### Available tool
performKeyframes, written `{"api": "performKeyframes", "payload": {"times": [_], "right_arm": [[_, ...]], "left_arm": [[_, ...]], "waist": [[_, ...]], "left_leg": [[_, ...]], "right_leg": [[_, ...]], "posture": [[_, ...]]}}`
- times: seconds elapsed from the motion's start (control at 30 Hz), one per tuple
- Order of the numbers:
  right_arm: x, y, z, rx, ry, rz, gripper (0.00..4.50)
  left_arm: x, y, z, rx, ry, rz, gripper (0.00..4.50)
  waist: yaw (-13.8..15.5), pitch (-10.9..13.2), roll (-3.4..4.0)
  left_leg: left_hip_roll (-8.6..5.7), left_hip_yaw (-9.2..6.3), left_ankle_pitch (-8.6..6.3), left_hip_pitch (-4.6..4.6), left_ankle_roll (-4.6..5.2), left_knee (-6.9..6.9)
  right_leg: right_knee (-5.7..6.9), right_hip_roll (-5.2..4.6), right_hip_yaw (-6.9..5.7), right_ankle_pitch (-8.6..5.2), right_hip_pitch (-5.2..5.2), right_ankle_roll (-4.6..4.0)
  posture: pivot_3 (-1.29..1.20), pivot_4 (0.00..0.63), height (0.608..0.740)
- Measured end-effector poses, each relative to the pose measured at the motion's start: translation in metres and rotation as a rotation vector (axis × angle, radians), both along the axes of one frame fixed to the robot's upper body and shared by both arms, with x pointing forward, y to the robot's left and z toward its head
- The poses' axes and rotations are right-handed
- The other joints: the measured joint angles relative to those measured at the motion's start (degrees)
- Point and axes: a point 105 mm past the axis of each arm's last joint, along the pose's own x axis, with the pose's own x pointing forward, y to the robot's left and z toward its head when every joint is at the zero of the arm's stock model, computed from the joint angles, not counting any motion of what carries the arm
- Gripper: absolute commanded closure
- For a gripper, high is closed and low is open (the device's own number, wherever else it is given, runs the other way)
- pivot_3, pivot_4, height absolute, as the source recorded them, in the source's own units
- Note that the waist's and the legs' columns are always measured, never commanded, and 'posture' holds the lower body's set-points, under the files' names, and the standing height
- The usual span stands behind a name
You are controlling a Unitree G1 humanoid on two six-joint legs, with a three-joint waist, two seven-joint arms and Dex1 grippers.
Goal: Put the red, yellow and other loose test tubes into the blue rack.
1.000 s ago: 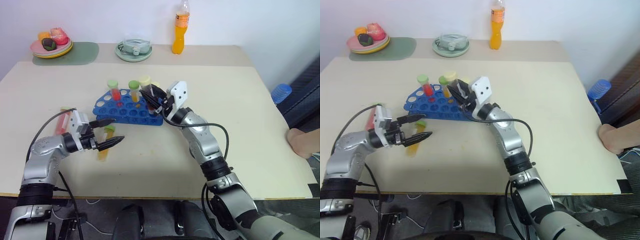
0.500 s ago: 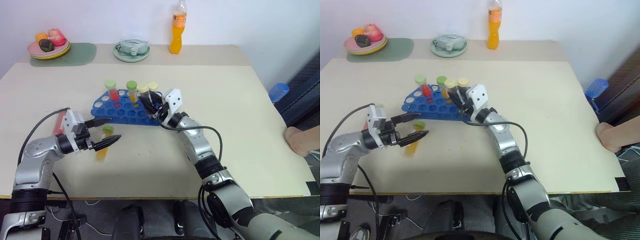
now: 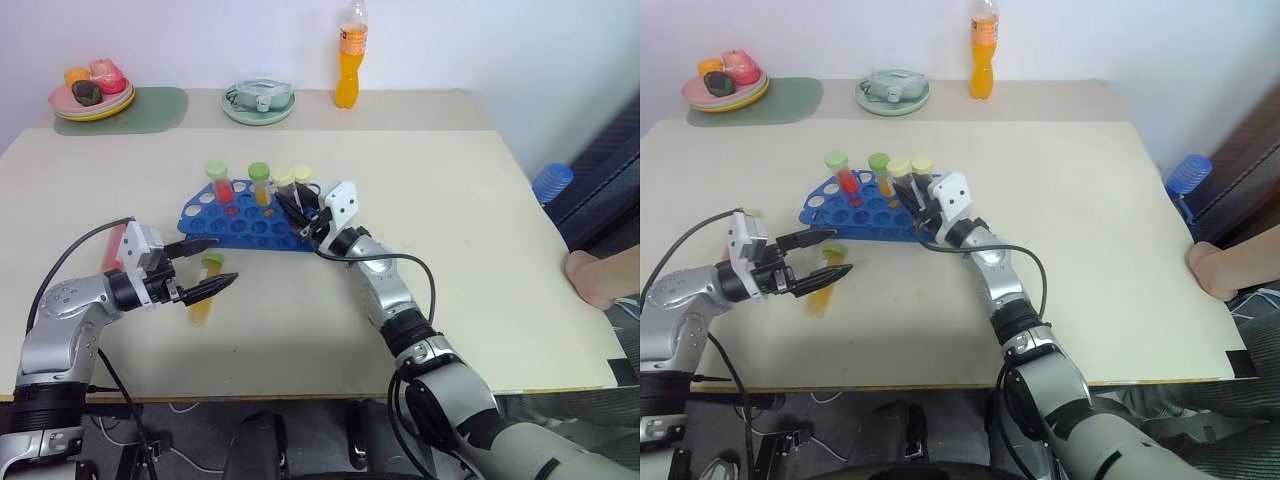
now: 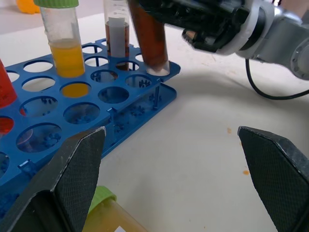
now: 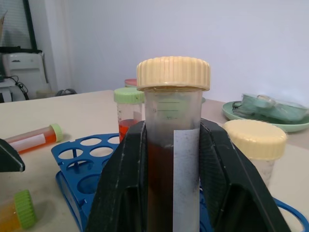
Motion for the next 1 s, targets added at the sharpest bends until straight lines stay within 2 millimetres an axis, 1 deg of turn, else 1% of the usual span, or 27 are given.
{"api": "performKeyframes", "payload": {"times": [0.23, 0.33, 0.47, 0.57, 0.83, 0.9, 0.93, 1.0], "right_arm": [[0.004, -0.001, -0.002, 0.011, -0.007, -0.016, 3.66], [0.004, -0.004, -0.005, 0.028, -0.011, -0.026, 3.66], [0.001, -0.006, -0.007, 0.035, -0.035, -0.022, 3.66], [-0.003, -0.009, -0.012, 0.041, -0.046, -0.024, 3.66], [-0.006, -0.013, -0.023, 0.027, -0.044, -0.031, 3.66], [-0.007, -0.014, -0.024, 0.026, -0.045, -0.030, 2.65], [-0.006, -0.015, -0.025, 0.027, -0.044, -0.034, 2.31], [-0.007, -0.022, -0.031, 0.002, -0.044, -0.047, 1.30]], "left_arm": [[0.000, 0.000, 0.002, -0.009, -0.005, -0.001, 0.00], [0.000, 0.001, 0.002, -0.013, -0.007, -0.001, 0.00], [-0.001, 0.002, 0.002, -0.019, -0.008, 0.006, 0.00], [-0.001, 0.006, 0.001, -0.024, -0.006, 0.022, 0.00], [0.000, 0.006, -0.002, -0.043, 0.003, 0.029, 0.00], [0.001, 0.006, -0.002, -0.048, 0.002, 0.029, 0.00], [0.001, 0.005, -0.001, -0.054, 0.000, 0.027, 0.00], [0.002, 0.003, 0.000, -0.076, -0.004, 0.026, 0.00]], "waist": [[-0.2, 0.0, 0.00], [-0.1, 0.0, 0.01], [-0.1, 0.0, 0.02], [0.0, 0.0, 0.02], [0.1, 0.0, 0.03], [0.1, 0.0, 0.03], [0.2, 0.0, 0.03], [0.1, 0.0, 0.03]], "left_leg": [[0.01, 0.00, 0.02, 0.20, -0.04, -0.03], [0.02, 0.01, 0.02, 0.43, -0.04, -0.08], [0.02, 0.02, 0.01, 0.69, -0.04, -0.15], [0.02, 0.02, 0.01, 0.69, -0.04, -0.16], [0.02, 0.02, 0.00, 0.69, -0.03, -0.18], [0.01, 0.02, 0.00, 0.69, -0.03, -0.18], [0.01, 0.02, 0.00, 0.69, -0.02, -0.18], [0.01, 0.02, 0.00, 0.69, -0.02, -0.18]], "right_leg": [[0.02, 0.00, 0.00, 0.00, 0.17, -0.01], [0.00, 0.00, 0.01, 0.00, 0.39, -0.02], [-0.06, -0.01, 0.01, -0.01, 0.63, -0.02], [-0.06, -0.02, 0.01, -0.01, 0.64, -0.03], [-0.08, -0.03, 0.00, -0.01, 0.64, -0.03], [-0.08, -0.03, 0.00, -0.01, 0.65, -0.03], [-0.08, -0.03, 0.00, -0.01, 0.65, -0.03], [-0.09, -0.03, 0.01, -0.01, 0.65, -0.03]], "posture": [[0.00, 0.150, 0.740], [0.00, 0.150, 0.740], [0.00, 0.150, 0.740], [0.00, 0.150, 0.740], [0.00, 0.150, 0.740], [0.00, 0.150, 0.740], [0.00, 0.150, 0.740], [0.00, 0.150, 0.740]]}}
